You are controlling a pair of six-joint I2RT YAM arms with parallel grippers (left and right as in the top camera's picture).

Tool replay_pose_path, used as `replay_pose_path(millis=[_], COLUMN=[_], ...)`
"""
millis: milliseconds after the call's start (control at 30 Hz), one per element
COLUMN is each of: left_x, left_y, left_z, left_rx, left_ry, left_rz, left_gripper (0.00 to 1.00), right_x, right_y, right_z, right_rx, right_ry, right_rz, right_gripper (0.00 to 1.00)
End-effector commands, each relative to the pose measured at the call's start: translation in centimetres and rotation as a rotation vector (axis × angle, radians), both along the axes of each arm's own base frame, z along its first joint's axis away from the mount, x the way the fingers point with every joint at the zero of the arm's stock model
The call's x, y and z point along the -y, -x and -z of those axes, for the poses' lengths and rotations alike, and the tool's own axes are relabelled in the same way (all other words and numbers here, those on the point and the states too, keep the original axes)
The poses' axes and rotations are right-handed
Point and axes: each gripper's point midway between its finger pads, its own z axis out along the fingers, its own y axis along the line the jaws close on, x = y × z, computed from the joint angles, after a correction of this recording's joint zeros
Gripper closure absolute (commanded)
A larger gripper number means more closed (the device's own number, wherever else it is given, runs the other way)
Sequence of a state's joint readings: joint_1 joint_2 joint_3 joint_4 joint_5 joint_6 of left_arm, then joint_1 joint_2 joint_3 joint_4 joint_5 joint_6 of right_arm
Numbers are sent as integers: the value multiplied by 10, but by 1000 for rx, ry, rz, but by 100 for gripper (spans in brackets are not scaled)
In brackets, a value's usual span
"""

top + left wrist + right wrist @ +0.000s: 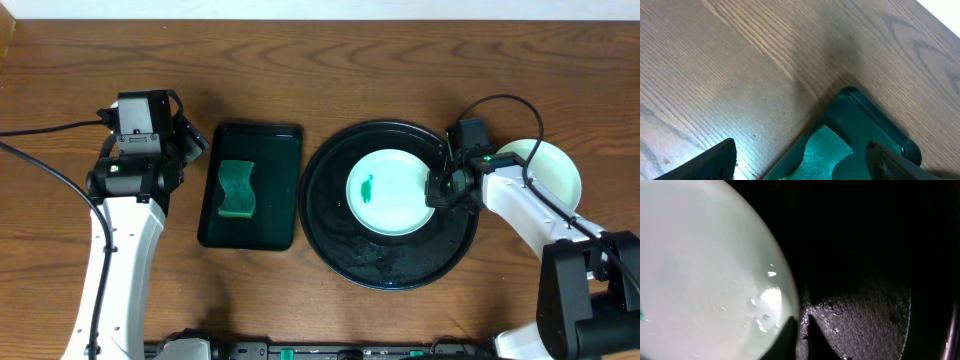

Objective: Clean dirty plates on tray and stack at the side
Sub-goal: 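Hold the pale green plate rim steady with the right gripper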

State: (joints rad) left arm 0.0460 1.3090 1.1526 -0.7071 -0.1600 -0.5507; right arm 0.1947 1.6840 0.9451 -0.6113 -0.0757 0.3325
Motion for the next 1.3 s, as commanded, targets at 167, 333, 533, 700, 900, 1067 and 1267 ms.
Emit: replay_pose_path(millis=[167,333,533,700,900,1067,1267], left_x=[-3,-3,-3,-3,-3,-3,-3], left_y=[-1,-1,-1,-1,-1,-1,-1], left_z=[-4,-4,-4,-4,-4,-4,-4], left_rx=[11,11,11,11,11,11,11], left_ry=[-1,-1,-1,-1,-1,-1,-1], left_rz=[-16,-16,-16,-16,-16,-16,-16], left_gripper=[18,18,18,18,18,18,18], right_x=[6,6,7,17,18,17,17], right_y=[-8,-8,-8,-10,-12,-12,-12], right_z=[-1,-1,-2,-1,-2,-2,-2], right_rx=[35,39,40,47,55,57,58], right_ry=[42,50,52,113,120,123,123], right_rz=[-75,-113,-112,-98,-123,-141,-140], right_gripper=[99,99,89,91,91,82,85])
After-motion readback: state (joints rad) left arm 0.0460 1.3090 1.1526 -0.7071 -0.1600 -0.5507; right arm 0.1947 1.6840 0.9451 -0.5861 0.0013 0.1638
